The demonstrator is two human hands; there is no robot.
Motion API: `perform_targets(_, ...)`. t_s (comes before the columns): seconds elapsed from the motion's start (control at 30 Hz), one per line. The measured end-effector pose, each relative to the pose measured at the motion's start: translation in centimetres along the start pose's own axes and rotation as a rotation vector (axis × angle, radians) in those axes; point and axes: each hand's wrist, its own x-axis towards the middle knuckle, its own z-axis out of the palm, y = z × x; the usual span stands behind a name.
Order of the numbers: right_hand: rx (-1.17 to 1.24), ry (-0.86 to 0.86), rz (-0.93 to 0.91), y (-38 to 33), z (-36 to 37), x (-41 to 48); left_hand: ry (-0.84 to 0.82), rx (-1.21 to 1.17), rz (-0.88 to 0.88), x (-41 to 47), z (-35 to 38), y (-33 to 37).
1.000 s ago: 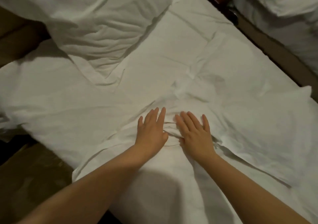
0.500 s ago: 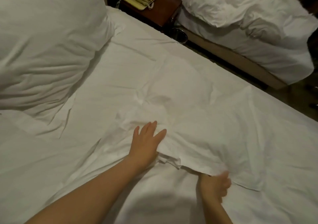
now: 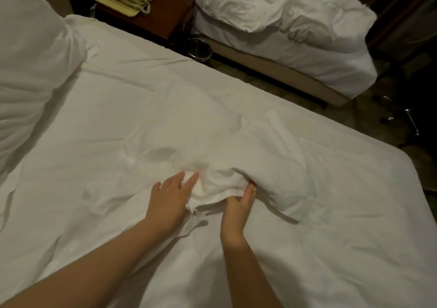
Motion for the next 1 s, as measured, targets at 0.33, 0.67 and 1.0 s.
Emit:
perform_targets(0.33, -0.409, -0.558, -0.699, -15.5, 12.5, 4.4, 0.216, -0.693, -0.757, 9.1, -8.6, -10.2)
perform_targets(0.67, -1.051, -0.513, -0.675, -6.4, 11.7, 7.0, 0.222, -0.818, -0.789, 10.4, -8.7, -12.9)
perform_targets(1.0, -0.923, -0.414, -0.335, -6.3, 7.6, -3.0, 0.304, -0.205, -0.273, -2.6, -7.3, -4.2)
